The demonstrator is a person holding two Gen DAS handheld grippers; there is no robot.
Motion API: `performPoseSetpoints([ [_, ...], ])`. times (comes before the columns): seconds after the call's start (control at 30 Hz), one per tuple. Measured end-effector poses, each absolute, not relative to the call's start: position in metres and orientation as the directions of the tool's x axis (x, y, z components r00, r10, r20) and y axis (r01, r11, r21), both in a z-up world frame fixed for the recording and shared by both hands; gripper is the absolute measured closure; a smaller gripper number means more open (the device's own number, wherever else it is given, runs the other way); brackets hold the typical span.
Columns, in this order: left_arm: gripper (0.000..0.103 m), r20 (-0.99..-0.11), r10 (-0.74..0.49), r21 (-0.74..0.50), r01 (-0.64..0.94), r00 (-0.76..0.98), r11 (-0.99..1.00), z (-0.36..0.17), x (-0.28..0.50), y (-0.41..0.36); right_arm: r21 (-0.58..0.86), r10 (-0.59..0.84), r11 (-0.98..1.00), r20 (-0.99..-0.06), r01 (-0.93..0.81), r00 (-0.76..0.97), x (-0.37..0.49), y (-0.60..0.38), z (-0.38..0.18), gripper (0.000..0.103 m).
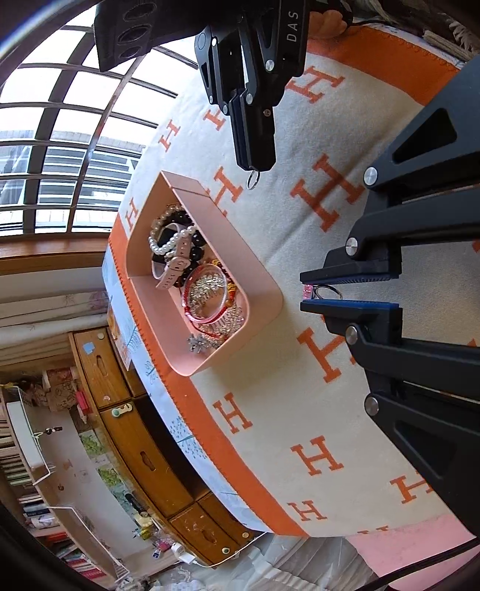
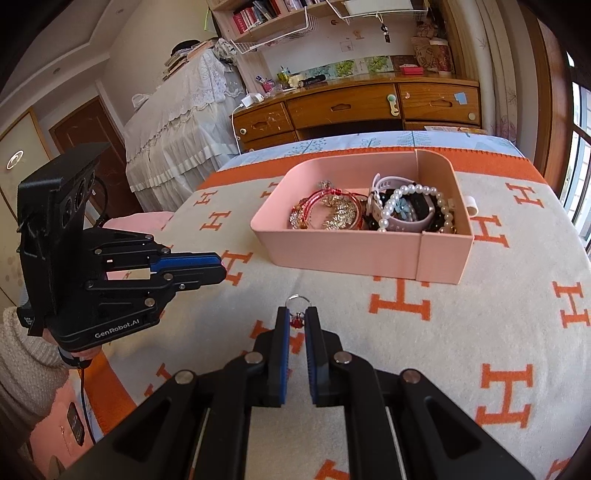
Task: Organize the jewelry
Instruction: 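Carry both rings into the pink box and open both tools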
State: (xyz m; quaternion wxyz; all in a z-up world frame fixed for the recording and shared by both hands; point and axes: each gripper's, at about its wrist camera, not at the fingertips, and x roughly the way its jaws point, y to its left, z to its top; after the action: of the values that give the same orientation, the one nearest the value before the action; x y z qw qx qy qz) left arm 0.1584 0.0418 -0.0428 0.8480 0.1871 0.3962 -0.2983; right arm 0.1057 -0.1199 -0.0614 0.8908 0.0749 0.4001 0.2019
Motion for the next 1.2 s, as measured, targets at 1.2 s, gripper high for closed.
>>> performPoseSetpoints([
  [1.2, 0.072, -0.806, -0.365, -0.19, 0.38, 0.466, 0.905, -0.044, 0.308, -0.029, 0.554, 0.492, 0.829, -0.66, -0.075, 0.568, 0.275, -0.18, -0.054, 0.086],
])
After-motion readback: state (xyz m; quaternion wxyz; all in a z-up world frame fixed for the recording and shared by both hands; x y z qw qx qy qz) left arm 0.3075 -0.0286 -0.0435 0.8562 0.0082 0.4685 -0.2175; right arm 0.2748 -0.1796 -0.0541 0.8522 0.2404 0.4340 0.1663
